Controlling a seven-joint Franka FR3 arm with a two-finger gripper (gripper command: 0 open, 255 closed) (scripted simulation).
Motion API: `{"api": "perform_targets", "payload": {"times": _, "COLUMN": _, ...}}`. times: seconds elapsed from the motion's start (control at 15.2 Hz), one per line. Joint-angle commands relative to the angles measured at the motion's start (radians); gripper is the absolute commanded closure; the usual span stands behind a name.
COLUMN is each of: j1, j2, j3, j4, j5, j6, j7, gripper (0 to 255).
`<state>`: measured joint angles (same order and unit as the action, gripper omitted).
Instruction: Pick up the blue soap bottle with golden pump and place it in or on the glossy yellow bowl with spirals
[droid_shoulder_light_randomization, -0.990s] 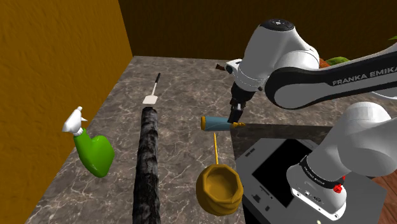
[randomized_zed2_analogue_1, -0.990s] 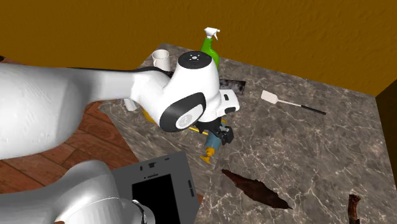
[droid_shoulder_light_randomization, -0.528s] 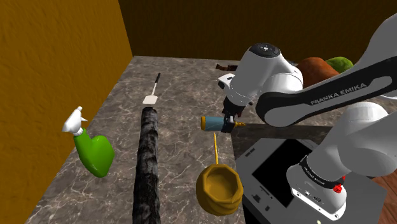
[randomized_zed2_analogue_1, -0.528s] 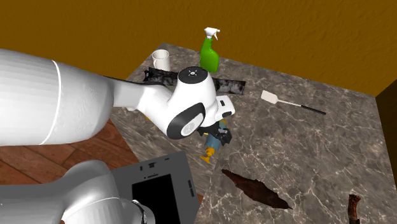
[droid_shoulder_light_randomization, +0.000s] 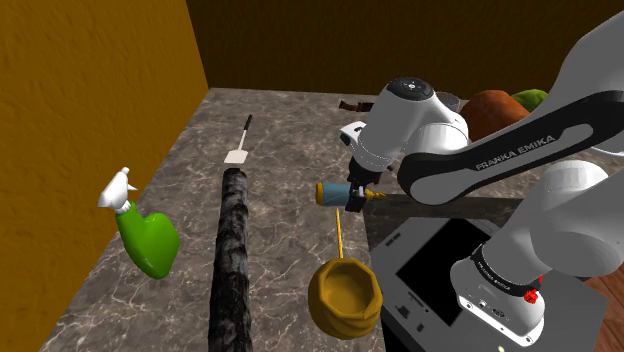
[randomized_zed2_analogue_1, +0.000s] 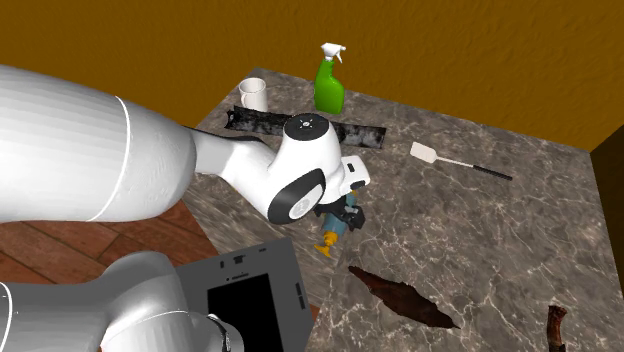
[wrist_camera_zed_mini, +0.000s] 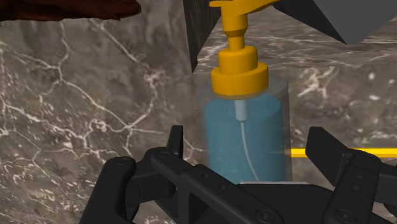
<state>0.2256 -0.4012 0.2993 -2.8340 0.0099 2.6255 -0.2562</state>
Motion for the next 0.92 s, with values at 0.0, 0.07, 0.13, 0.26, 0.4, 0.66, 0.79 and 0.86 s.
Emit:
{"api": "perform_targets", "payload": {"times": 0.0, "j1": 0.000, "j2": 0.001, "j3": 0.000, "j4": 0.000, "j5": 0.000, "j6": 0.000, "j7": 0.000, "gripper": 0}}
{"api": "perform_targets", "payload": {"times": 0.07, "j1": 0.000, "j2": 0.000, "j3": 0.000, "j4": 0.000, "j5": 0.000, "j6": 0.000, "j7": 0.000, "gripper": 0}}
{"api": "perform_targets", "payload": {"times": 0.13, "j1": 0.000, "j2": 0.000, "j3": 0.000, "j4": 0.000, "j5": 0.000, "j6": 0.000, "j7": 0.000, "gripper": 255}}
{"api": "perform_targets", "payload": {"times": 0.26, "j1": 0.000, "j2": 0.000, "j3": 0.000, "j4": 0.000, "j5": 0.000, "j6": 0.000, "j7": 0.000, "gripper": 255}}
{"api": "perform_targets", "payload": {"times": 0.4, "j1": 0.000, "j2": 0.000, "j3": 0.000, "j4": 0.000, "j5": 0.000, "j6": 0.000, "j7": 0.000, "gripper": 255}}
{"api": "perform_targets", "payload": {"times": 0.66, "j1": 0.000, "j2": 0.000, "j3": 0.000, "j4": 0.000, "j5": 0.000, "j6": 0.000, "j7": 0.000, "gripper": 255}}
{"api": "perform_targets", "payload": {"times": 0.79, "j1": 0.004, "j2": -0.014, "j3": -0.004, "j4": 0.005, "j5": 0.004, "j6": -0.019, "j7": -0.005, "gripper": 255}}
{"api": "perform_targets", "payload": {"times": 0.86, "j1": 0.008, "j2": -0.027, "j3": -0.008, "j4": 0.010, "j5": 0.008, "j6": -0.037, "j7": -0.009, "gripper": 255}}
